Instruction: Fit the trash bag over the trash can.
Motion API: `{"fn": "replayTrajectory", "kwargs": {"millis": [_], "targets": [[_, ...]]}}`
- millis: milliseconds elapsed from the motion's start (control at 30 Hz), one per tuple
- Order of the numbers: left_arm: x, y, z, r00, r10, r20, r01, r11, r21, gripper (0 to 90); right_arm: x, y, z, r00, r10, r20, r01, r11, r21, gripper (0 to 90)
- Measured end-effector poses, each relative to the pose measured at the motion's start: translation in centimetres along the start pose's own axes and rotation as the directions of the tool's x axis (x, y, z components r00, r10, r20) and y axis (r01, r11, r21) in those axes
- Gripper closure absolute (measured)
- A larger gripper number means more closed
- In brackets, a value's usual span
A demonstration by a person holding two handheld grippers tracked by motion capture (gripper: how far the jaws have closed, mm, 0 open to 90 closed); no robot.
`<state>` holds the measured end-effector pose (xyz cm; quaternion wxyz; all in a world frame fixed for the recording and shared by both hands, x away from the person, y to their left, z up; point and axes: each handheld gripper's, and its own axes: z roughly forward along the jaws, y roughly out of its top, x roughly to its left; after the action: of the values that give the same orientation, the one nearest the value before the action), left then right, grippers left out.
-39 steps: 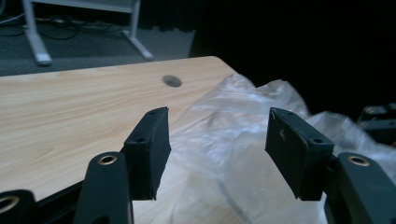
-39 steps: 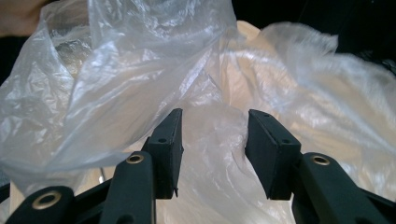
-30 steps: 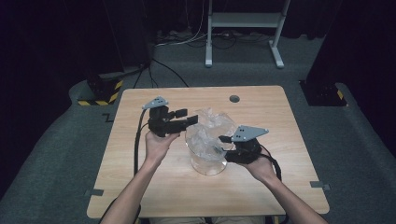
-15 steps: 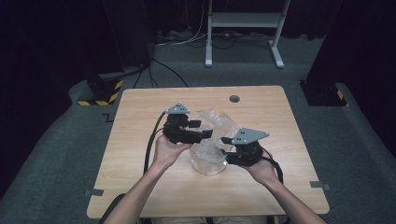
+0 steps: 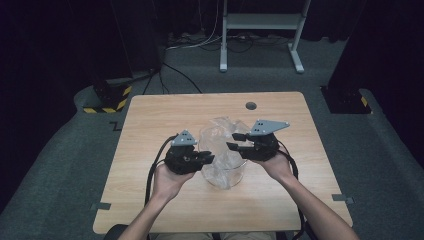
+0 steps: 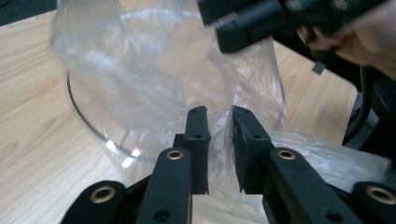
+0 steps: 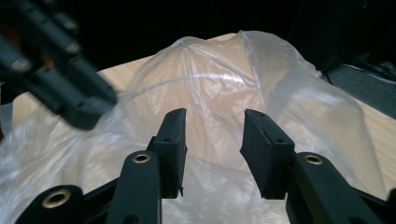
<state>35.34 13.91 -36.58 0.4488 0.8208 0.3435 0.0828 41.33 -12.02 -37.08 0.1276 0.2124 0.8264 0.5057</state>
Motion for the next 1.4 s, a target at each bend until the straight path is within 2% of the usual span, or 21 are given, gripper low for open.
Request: {"fn": "replayTrajectory", "kwargs": {"millis": [133,367,433,600,633,667,700,733,867,933,967,1033,1067,1100,1200,1233,1267,1300,1333,1367,1400], "targets": [[-0.3,-0.9,-0.3,0.9999,-0.002,-0.012,0.002,1.0,0.006,78.7,-0.2,0.2,0.9,0.9995,0.003,-0.032,-0.002,1.0,0.019,61.8],[0.4,-2.6,-0.3,0.9982,-0.054,-0.027,0.055,0.9983,0.018,77.7,-0.3,0.1,2.4,0.9965,0.003,-0.084,0.003,0.997,0.071,66.9],[1.0,-3.1,-0.2,0.9965,-0.082,-0.012,0.082,0.9965,0.016,77.0,-0.3,0.0,2.5,0.996,0.003,-0.089,0.004,0.997,0.078,68.6],[1.9,-3.6,0.3,0.9935,-0.113,0.007,0.113,0.9933,0.025,73.2,-0.2,-0.1,2.1,0.9961,0.0,-0.089,0.007,0.997,0.08,70.3],[2.4,-3.8,0.5,0.9912,-0.131,0.014,0.131,0.991,0.028,72.1,-0.1,-0.1,1.9,0.9963,-0.005,-0.086,0.012,0.997,0.081,70.3],[2.4,-3.8,0.5,0.9912,-0.131,0.014,0.131,0.991,0.028,70.8,-0.1,-0.2,1.7,0.9966,-0.005,-0.083,0.012,0.997,0.077,70.3],[3.0,-3.9,0.6,0.988,-0.153,0.018,0.153,0.988,0.022,69.3,-0.1,-0.2,1.5,0.9969,-0.006,-0.078,0.012,0.997,0.075,70.3],[3.0,-3.9,0.6,0.988,-0.153,0.018,0.153,0.988,0.022,67.1,-0.1,-0.2,1.5,0.9969,-0.006,-0.078,0.012,0.997,0.075,70.3],[4.6,-4.1,0.9,0.9732,-0.227,0.038,0.227,0.9739,-0.002,62.4,-0.2,-0.6,0.5,0.999,-0.006,-0.044,0.009,0.997,0.073,70.0],[5.3,-4.2,1.0,0.9663,-0.254,0.038,0.255,0.9668,-0.014,60.4,-0.3,-0.9,-0.1,0.9998,-0.002,-0.022,0.004,0.998,0.07,69.5],[5.6,-4.2,1.1,0.9648,-0.261,0.036,0.261,0.9651,-0.018,59.9,-0.5,-1.2,-0.6,1.0,0.008,0.0,-0.008,0.998,0.068,69.1],[6.2,-4.0,1.3,0.9657,-0.258,0.023,0.259,0.9654,-0.03,59.7,-0.5,-1.3,-0.9,0.9999,0.013,0.009,-0.014,0.998,0.068,68.9],[6.2,-3.9,1.5,0.963,-0.269,0.018,0.269,0.9623,-0.038,59.2,-0.5,-1.5,-1.2,0.9997,0.015,0.02,-0.016,0.998,0.068,68.7],[6.5,-3.8,1.6,0.9655,-0.26,0.01,0.261,0.9647,-0.039,58.9,-0.5,-1.7,-1.4,0.9994,0.017,0.029,-0.019,0.997,0.069,68.7],[7.1,-3.6,1.9,0.9639,-0.266,-0.004,0.266,0.9626,-0.052,59.0,-0.5,-2.0,-2.2,0.9983,0.026,0.053,-0.029,0.998,0.063,68.6],[7.3,-3.5,2.0,0.9612,-0.276,-0.003,0.275,0.9597,-0.056,59.3,-0.6,-2.1,-2.5,0.9975,0.031,0.063,-0.035,0.998,0.059,68.6],[7.5,-3.4,2.1,0.9625,-0.271,-0.003,0.271,0.9607,-0.061,60.3,-0.6,-2.2,-2.9,0.9964,0.038,0.076,-0.042,0.998,0.053,68.6],[7.6,-3.3,2.2,0.9613,-0.276,0.003,0.275,0.9593,-0.064,61.6,-0.7,-2.3,-3.1,0.9957,0.04,0.083,-0.044,0.998,0.049,68.7],[7.8,-3.2,2.3,0.9626,-0.271,0.006,0.27,0.9603,-0.068,64.6,-0.8,-2.4,-3.4,0.9946,0.045,0.093,-0.05,0.998,0.044,68.8],[7.9,-3.2,2.3,0.9608,-0.277,0.011,0.277,0.9583,-0.069,71.1,-1.1,-2.5,-3.9,0.992,0.058,0.112,-0.062,0.997,0.035,69.5],[8.1,-3.1,2.4,0.9619,-0.273,0.011,0.273,0.9589,-0.077,74.9,-1.2,-2.6,-4.2,0.9901,0.068,0.123,-0.072,0.997,0.029,70.1]]}}
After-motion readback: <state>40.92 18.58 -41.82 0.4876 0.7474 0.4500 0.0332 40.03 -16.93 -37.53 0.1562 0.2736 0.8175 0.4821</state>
